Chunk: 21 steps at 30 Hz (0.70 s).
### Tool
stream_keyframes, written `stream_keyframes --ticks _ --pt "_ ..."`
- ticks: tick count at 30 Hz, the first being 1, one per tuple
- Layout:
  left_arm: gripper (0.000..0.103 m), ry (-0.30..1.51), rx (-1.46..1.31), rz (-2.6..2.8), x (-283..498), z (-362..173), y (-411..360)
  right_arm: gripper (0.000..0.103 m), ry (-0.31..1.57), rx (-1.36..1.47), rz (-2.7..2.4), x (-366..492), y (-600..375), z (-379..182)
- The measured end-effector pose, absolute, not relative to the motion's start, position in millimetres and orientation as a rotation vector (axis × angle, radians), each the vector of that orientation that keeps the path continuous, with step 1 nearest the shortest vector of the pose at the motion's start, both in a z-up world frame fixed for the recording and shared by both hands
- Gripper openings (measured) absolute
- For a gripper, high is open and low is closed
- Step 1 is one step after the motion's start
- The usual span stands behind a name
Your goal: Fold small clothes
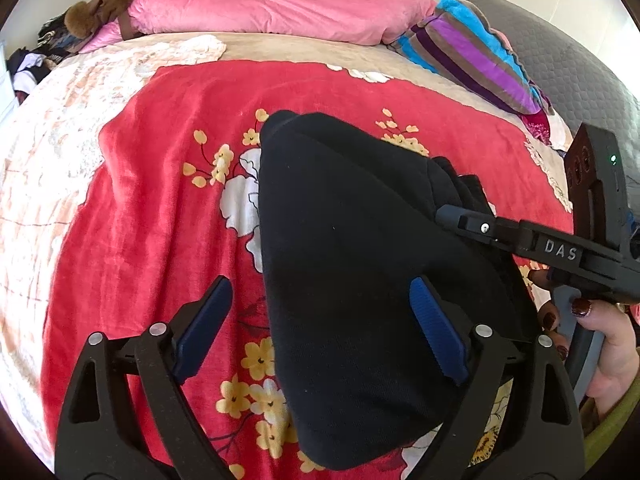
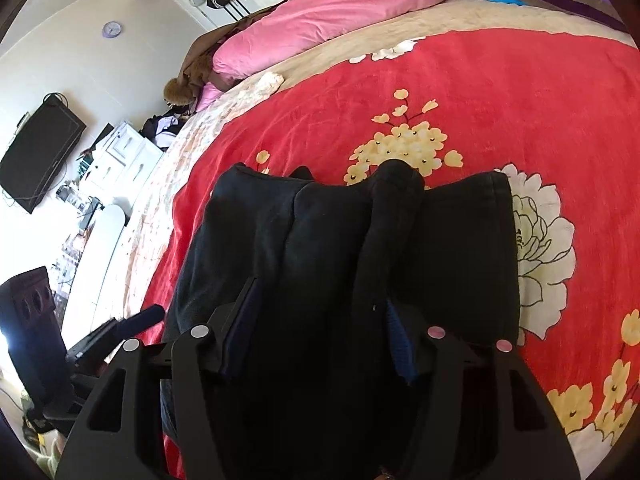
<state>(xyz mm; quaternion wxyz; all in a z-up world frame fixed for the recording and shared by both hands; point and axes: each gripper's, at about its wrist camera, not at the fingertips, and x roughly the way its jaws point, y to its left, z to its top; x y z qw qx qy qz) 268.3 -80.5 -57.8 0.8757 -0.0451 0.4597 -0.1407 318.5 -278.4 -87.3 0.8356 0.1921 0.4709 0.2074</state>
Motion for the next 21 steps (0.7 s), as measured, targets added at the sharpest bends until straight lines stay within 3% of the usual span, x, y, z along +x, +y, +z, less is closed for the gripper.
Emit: stream_keyframes --ticks 13,14,18,21 --pt "0.086 1.025 -0.157 -0.268 277 -71 -61 0.066 0.989 0.391 0.461 316 -270 -86" --pt "0.086 1.024 -0.154 -0.268 276 -71 -62 0.062 0.985 0.380 0.468 316 -268 -86" --pt "0.086 1.027 -0.166 -0.269 276 -71 -62 0.022 0.955 0.347 0.507 312 -263 -79" --pt "0.086 1.025 -0.169 -0.268 277 -70 -61 0.015 0.923 0.346 0.521 310 -262 -71"
